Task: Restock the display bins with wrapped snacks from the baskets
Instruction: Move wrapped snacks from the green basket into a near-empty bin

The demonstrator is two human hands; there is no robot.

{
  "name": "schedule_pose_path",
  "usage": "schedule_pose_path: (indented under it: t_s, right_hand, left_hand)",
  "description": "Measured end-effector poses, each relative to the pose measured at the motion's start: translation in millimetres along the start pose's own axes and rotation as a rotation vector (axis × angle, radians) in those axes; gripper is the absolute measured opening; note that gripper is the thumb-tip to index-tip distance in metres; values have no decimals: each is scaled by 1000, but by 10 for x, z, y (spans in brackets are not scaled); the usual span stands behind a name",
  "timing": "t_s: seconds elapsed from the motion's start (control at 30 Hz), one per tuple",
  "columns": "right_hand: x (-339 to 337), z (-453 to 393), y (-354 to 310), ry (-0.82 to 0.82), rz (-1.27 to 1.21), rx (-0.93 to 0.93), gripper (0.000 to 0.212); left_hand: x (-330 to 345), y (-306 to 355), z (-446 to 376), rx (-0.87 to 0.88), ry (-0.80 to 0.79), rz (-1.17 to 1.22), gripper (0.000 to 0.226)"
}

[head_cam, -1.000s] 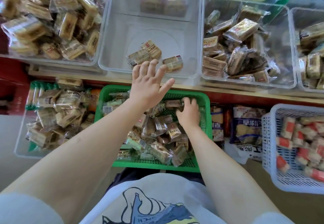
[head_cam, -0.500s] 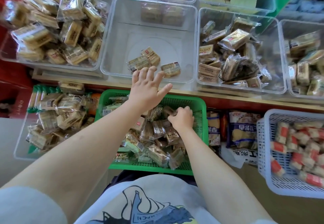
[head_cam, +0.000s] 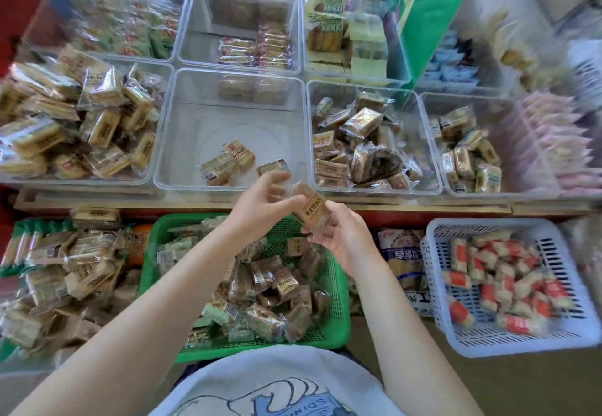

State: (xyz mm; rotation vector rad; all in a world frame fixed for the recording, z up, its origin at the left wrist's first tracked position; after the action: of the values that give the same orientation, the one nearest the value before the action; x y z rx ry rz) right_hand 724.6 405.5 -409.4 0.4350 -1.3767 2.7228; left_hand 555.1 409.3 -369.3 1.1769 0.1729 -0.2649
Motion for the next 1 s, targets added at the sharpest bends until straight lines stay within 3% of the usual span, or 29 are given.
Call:
schedule_pose_path:
  t_s: [0.1, 0.23, 0.37, 0.43, 0.5, 0.57, 0.63, 0.73, 0.8, 0.9, 0.93, 1.0]
  right_hand:
    - [-39, 40, -173, -49, 87, -30, 36]
    - [-347, 101, -431, 38, 259, -59, 27]
    - [-990, 38, -853, 439, 416, -164, 21]
    - [-1306, -140, -1120, 622, 450, -241, 21]
    - [-1489, -394, -1349, 686, 507, -264, 32]
    - [-1609, -647, -1425, 692, 613, -191, 43]
    - [-1644, -731, -1402, 690, 705, -131, 39]
    - [-1421, -575, -1328, 681, 754, -261, 30]
    - [-1124, -347, -1149, 647, 741, -396, 25]
    - [-673, -164, -567, 476, 777, -449, 20]
    - [-559, -196, -298, 395, 815, -392, 18]
    - [-415, -353, 290, 229, 964, -211, 16]
  left_hand:
    - [134, 149, -19, -59, -26, 217, 48]
    - [318, 388, -177, 0, -18, 159, 41]
    - [441, 386, -387, 135, 108, -383, 52]
    - [579, 239, -467, 145, 59, -637, 68]
    - [716, 39, -520, 120, -32, -814, 79]
    - [809, -100, -514, 153, -56, -949, 86]
    - [835, -175, -499, 197, -49, -1022, 91]
    - [825, -219, -512, 236, -52, -1035, 92]
    - [766, -136, -459, 277, -16, -906, 79]
    - [508, -28, -177, 443, 245, -703, 41]
    - [412, -95, -96, 431, 306, -664, 33]
    - [302, -450, -54, 187, 222, -605, 27]
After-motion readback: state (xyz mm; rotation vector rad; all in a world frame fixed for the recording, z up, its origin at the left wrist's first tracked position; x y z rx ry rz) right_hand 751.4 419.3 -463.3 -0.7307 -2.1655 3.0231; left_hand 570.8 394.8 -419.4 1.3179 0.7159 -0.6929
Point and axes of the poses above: each hand's wrist, its own z-axis away from the middle knuckle, its own x-axis out of the palm, y = z × x, the point moved 8 cm from there along -z, towards the middle knuckle, and after that the axes turned 1 degree about -x, right-handed, at the moved point
